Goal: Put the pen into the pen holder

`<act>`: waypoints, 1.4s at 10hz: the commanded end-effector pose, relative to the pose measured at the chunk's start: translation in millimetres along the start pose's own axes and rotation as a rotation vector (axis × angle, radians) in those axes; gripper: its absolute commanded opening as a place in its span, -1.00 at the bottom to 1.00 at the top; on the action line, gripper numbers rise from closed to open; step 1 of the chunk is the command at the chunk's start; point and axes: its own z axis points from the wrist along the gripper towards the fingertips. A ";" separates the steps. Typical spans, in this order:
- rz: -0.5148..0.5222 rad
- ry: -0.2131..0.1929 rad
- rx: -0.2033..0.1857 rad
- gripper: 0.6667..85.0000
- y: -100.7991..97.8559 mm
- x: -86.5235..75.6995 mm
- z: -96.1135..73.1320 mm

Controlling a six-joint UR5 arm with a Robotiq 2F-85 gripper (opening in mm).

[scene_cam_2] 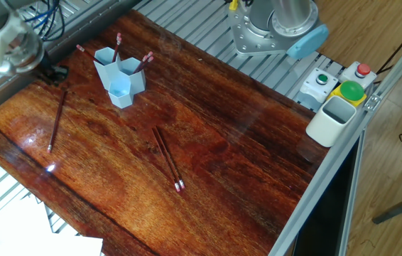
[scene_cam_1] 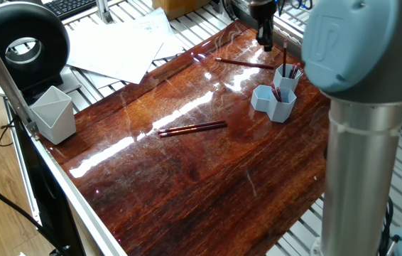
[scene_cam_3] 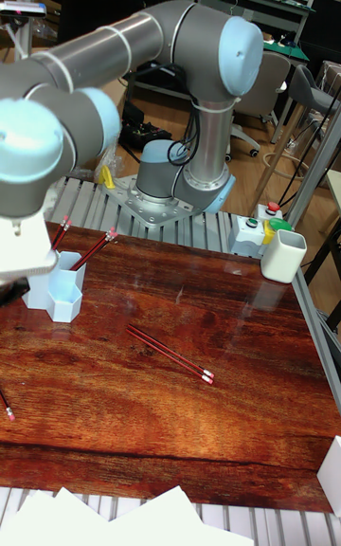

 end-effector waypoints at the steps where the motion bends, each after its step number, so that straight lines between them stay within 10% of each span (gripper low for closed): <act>1: 0.001 -0.013 -0.019 -0.50 4.7 -17.3 13.8; 4: 0.037 0.044 0.028 -0.59 -6.7 -0.9 15.8; 5: 0.078 0.087 0.063 -0.99 -15.1 10.6 14.6; 8: 0.101 0.198 0.065 -0.99 -13.8 39.4 10.5; 11: 0.127 0.146 0.067 -0.99 -14.6 26.3 12.8; 13: 0.107 0.183 0.082 -0.99 -18.3 35.8 10.9; 14: 0.098 0.207 0.030 -0.75 -4.7 41.1 10.5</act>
